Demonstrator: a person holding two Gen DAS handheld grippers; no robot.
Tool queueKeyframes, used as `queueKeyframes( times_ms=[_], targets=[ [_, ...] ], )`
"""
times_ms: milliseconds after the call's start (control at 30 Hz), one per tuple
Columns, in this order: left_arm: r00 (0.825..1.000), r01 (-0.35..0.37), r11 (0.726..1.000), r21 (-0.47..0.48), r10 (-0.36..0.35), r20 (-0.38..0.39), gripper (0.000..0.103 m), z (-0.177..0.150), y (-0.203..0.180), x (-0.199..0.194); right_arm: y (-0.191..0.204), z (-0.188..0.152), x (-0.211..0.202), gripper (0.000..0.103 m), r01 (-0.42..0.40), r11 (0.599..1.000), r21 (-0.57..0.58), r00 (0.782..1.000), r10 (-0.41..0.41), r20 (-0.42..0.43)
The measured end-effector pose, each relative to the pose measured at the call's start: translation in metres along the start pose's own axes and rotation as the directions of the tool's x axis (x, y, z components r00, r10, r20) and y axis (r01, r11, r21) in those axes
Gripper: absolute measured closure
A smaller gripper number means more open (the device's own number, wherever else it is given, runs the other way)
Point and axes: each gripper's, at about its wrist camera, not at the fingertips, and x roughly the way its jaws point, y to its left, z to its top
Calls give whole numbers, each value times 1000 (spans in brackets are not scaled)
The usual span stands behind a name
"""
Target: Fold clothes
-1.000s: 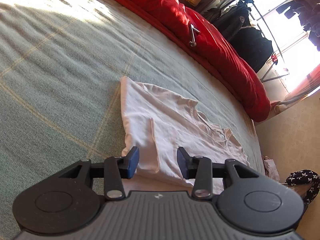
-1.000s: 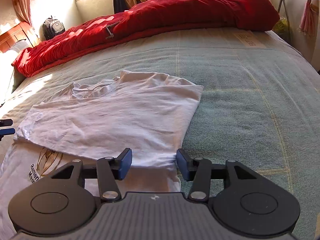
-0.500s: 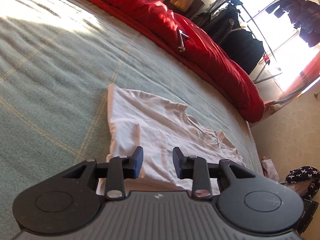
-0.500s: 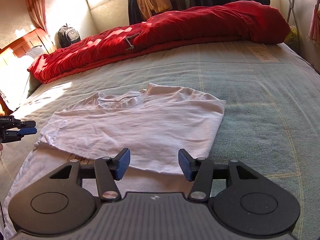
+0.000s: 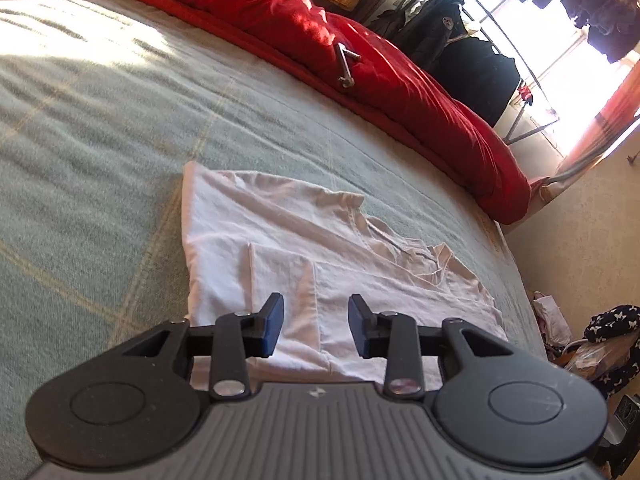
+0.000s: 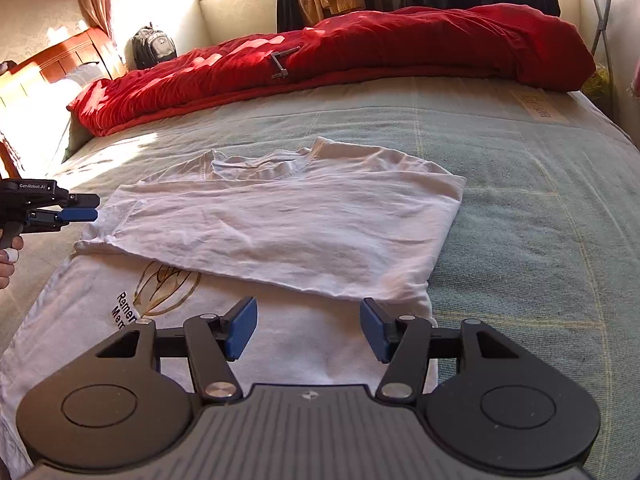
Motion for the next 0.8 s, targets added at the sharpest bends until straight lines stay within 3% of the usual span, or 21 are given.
queueKeyframes(
  times_ms=[167, 333, 567, 667, 733, 800],
  targets=[
    [996, -87, 979, 187, 89, -1, 59, 6, -8, 18, 6, -14, -18, 38, -42, 998, 54, 997, 39, 68],
    [984, -168, 915, 366, 175, 14, 59, 13, -16, 37, 0, -27, -28, 38, -47, 993, 105, 995, 37, 94],
    [982, -186, 873, 450, 179, 59, 61, -2, -20, 35, -6, -35, -26, 37, -51, 984, 170, 995, 35, 94],
    [982, -184, 834, 520, 174, 69, 76, -9, -29, 31, -6, -39, -25, 37, -51, 984, 174, 995, 36, 90],
    [986, -160, 825, 542, 157, 52, 100, -12, -33, 29, -6, -39, -25, 37, -49, 983, 177, 995, 34, 89],
    [991, -121, 827, 549, 130, 23, 101, -14, -36, 28, -7, -40, -25, 37, -49, 982, 183, 995, 33, 90]
  ],
)
